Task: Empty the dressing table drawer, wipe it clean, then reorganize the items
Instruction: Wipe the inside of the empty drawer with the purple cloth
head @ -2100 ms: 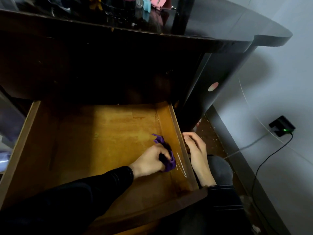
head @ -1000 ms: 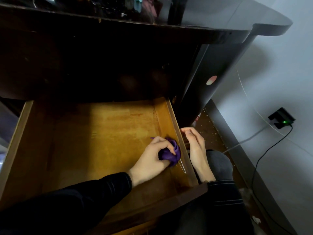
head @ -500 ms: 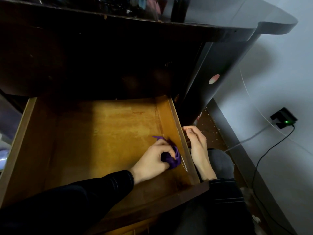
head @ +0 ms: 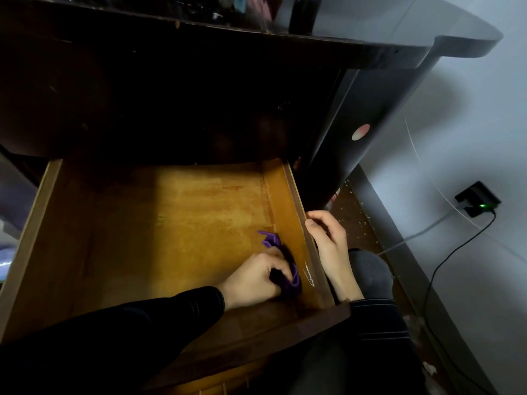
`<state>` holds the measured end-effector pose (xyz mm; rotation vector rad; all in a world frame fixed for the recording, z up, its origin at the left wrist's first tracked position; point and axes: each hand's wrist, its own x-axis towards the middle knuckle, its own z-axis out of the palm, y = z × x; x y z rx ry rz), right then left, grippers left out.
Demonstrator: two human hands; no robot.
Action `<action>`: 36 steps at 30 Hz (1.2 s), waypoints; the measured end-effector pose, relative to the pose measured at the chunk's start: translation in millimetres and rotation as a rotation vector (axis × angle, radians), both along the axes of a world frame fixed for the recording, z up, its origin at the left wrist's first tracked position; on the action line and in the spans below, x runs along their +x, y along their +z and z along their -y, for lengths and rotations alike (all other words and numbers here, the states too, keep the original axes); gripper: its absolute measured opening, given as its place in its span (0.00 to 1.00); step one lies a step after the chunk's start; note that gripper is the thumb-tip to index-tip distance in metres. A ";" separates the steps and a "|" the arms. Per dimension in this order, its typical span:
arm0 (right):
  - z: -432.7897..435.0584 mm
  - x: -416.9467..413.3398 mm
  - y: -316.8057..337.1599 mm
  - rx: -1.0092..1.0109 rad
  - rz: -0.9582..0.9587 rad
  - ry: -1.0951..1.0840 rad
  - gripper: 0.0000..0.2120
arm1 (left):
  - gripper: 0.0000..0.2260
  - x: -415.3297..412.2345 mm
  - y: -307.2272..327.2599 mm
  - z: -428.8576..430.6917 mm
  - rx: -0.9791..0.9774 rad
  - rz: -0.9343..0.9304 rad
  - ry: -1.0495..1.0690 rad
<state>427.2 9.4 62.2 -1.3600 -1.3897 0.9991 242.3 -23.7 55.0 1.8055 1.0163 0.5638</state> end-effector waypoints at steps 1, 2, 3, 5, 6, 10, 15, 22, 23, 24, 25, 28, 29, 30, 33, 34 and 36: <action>0.3 -0.5 0.3 0.004 0.002 -0.001 0.09 | 0.13 0.4 3.2 -0.3 -0.014 0.047 0.033; 0.5 -1.2 0.7 0.008 0.001 -0.001 0.08 | 0.14 1.6 6.8 -0.9 -0.027 0.115 0.077; 0.8 -1.8 1.3 0.012 -0.001 -0.001 0.07 | 0.15 3.3 10.1 -1.5 -0.040 0.183 0.122; 0.8 -2.9 2.5 0.018 0.001 -0.002 0.06 | 0.17 6.5 13.6 -1.9 -0.058 0.278 0.191; 0.7 -3.2 3.1 0.020 0.002 -0.003 0.06 | 0.17 7.3 13.0 -1.1 -0.063 0.292 0.200; 1.1 -1.7 3.1 0.010 0.007 -0.004 0.07 | 0.14 4.8 2.3 4.6 -0.030 0.057 0.076; 0.8 -2.4 2.3 0.023 0.001 -0.005 0.06 | 0.14 5.4 13.3 1.5 -0.033 0.193 0.140; 0.2 -2.1 2.5 0.020 -0.006 0.000 0.06 | 0.12 7.5 4.9 5.0 -0.005 0.109 0.109; 1.0 -1.8 2.4 0.014 -0.008 0.000 0.06 | 0.12 5.8 2.2 4.6 -0.006 0.022 0.059; 1.9 -1.4 2.2 0.010 -0.013 -0.002 0.06 | 0.13 4.4 1.4 4.0 -0.013 -0.032 0.022; 2.4 -1.0 2.2 0.010 -0.016 -0.003 0.06 | 0.13 3.6 2.8 3.3 -0.016 -0.031 0.015; 1.8 -1.4 1.9 0.011 -0.017 -0.004 0.06 | 0.13 5.9 13.6 1.8 -0.012 0.165 0.123; 1.0 -2.1 1.8 0.011 -0.017 -0.005 0.06 | 0.14 7.1 15.7 1.7 -0.017 0.218 0.159; 0.3 -2.8 1.6 0.014 -0.015 -0.006 0.06 | 0.14 7.9 16.3 2.0 -0.020 0.247 0.175; -1.4 -1.8 0.3 0.019 -0.003 -0.007 0.07 | 0.12 5.6 9.3 3.7 -0.019 0.173 0.104; -1.4 -0.6 -0.5 0.011 0.001 -0.007 0.07 | 0.12 4.4 6.6 4.2 -0.009 0.096 0.044; -1.2 0.9 -2.1 -0.011 0.001 -0.010 0.09 | 0.12 3.0 4.6 5.7 0.000 -0.055 -0.074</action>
